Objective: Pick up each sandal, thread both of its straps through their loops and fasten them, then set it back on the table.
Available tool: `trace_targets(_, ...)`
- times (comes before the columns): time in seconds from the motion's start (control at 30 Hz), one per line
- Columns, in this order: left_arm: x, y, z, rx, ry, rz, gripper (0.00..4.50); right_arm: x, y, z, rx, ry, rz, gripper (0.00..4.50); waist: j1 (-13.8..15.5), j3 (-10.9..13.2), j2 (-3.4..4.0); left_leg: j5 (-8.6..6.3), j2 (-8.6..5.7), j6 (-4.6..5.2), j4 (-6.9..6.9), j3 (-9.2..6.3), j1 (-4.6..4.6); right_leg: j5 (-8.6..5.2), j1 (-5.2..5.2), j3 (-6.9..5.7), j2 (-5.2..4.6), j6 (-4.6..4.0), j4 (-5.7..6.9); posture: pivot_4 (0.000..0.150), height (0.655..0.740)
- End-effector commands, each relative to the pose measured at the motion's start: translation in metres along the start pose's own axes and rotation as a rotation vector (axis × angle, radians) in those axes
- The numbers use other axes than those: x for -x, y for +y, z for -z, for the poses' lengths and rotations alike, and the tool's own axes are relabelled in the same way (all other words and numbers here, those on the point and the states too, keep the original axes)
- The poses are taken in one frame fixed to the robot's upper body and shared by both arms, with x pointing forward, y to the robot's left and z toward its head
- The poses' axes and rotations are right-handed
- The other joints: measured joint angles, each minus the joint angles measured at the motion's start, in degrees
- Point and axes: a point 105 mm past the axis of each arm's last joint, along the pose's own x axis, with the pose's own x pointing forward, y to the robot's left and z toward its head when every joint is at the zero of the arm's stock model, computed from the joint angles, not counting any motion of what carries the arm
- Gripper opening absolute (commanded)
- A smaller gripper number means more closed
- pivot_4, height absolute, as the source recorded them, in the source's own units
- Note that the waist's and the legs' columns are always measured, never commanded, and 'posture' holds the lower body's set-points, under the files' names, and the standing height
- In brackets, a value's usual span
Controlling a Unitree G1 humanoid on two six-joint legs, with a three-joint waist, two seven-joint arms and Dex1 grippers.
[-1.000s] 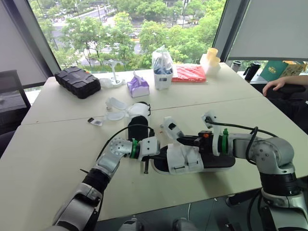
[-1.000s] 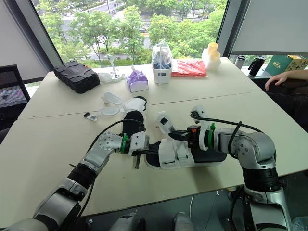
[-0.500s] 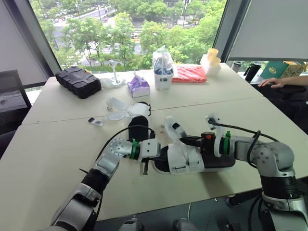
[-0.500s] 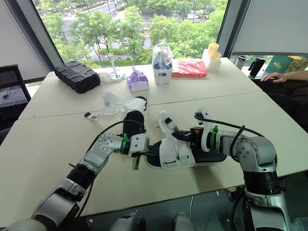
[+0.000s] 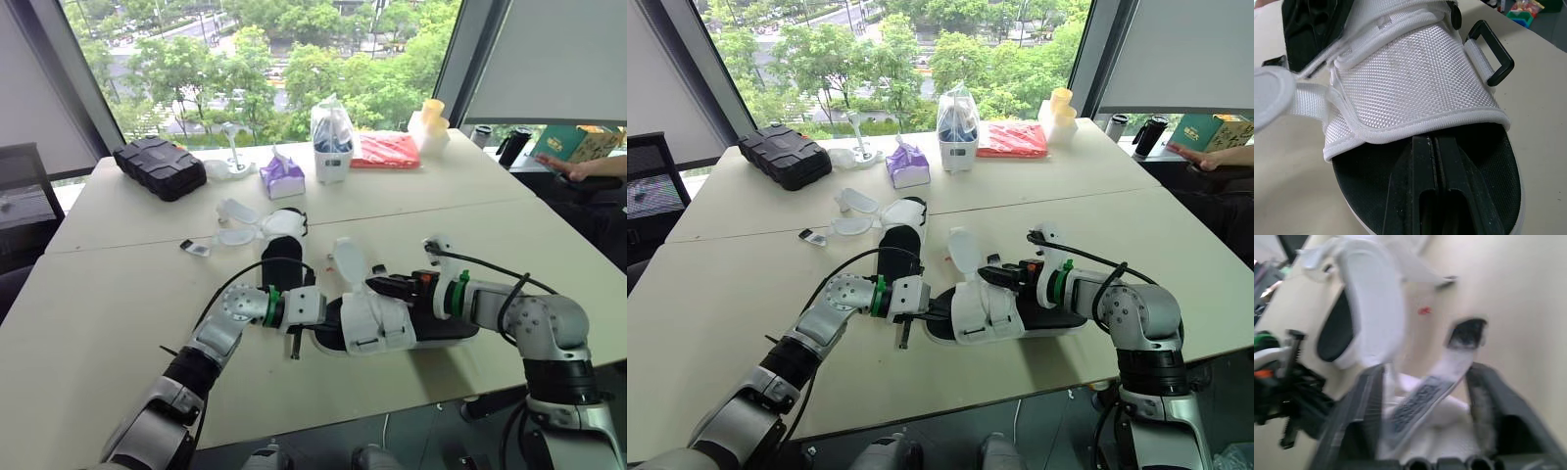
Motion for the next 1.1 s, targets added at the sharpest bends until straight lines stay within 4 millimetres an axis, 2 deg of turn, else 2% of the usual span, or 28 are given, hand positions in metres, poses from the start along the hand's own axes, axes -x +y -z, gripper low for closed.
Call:
trace_targets(0.03, -0.005, -0.015, 0.011, 0.026, 0.042, 0.065, 0.00, -0.001, 0.004, -0.020, 0.046, -0.051, -0.004, 3.84, 0.0, 0.0, 0.00, 0.00, 0.00, 0.00, 0.00, 0.00, 0.00, 0.00, 0.00, 0.00, 0.00, 0.00, 0.00, 0.150, 0.7400)
trace_targets(0.3, -0.007, -0.015, 0.009, 0.024, 0.038, 0.063, 0.00, -0.008, -0.016, -0.027, 0.117, 0.017, 0.082, 3.84, 0.0, 0.0, 0.00, 0.00, 0.00, 0.00, 0.00, 0.00, 0.00, 0.00, 0.00, -0.01, 0.04, 0.00, 0.00, 0.150, 0.7400)
trace_targets(0.5, -0.008, -0.015, 0.009, 0.020, 0.039, 0.056, 0.00, -0.019, -0.042, -0.024, 0.344, 0.165, 0.208, 3.84, 0.0, 0.0, 0.03, 0.00, -0.01, 0.00, 0.00, 0.02, 0.00, 0.00, -0.01, -0.05, 0.09, 0.00, 0.00, 0.150, 0.7400)
trace_targets(0.67, -0.007, -0.014, 0.009, 0.017, 0.041, 0.049, 0.00, -0.022, -0.053, -0.027, 0.464, 0.206, 0.241, 3.84, -0.1, 0.0, 0.03, 0.00, -0.03, 0.00, 0.01, 0.04, 0.00, 0.00, 0.00, -0.04, 0.10, 0.01, -0.01, 0.150, 0.7400)
trace_targets(0.77, -0.007, -0.014, 0.009, 0.017, 0.041, 0.045, 0.00, -0.020, -0.049, -0.046, 0.484, 0.152, 0.235, 3.84, 0.0, 0.0, 0.03, 0.00, -0.03, 0.00, 0.02, 0.04, 0.00, 0.00, 0.00, -0.04, 0.10, 0.01, 0.01, 0.150, 0.7400)
trace_targets(0.93, -0.006, -0.013, 0.009, 0.014, 0.042, 0.042, 0.00, -0.005, -0.030, -0.094, 0.454, 0.020, 0.203, 3.84, 0.0, 0.0, 0.06, 0.00, -0.03, 0.00, 0.01, 0.03, -0.02, 0.00, -0.04, -0.03, 0.08, 0.01, 0.01, 0.150, 0.7400)
trace_targets(1.0, -0.006, -0.012, 0.009, 0.012, 0.042, 0.042, 0.00, -0.001, -0.021, -0.103, 0.443, 0.013, 0.172, 3.84, 0.0, 0.0, 0.06, 0.00, -0.03, 0.00, 0.01, 0.03, -0.02, 0.00, -0.04, -0.02, 0.07, 0.00, 0.01, 0.150, 0.7400)
trace_targets(1.1, -0.007, -0.012, 0.008, 0.009, 0.040, 0.044, 0.00, 0.000, -0.005, -0.103, 0.397, 0.032, 0.090, 3.84, 0.0, 0.0, 0.06, 0.00, -0.02, -0.01, -0.01, -0.01, -0.02, 0.00, -0.04, -0.03, 0.00, 0.00, -0.01, 0.150, 0.7400)
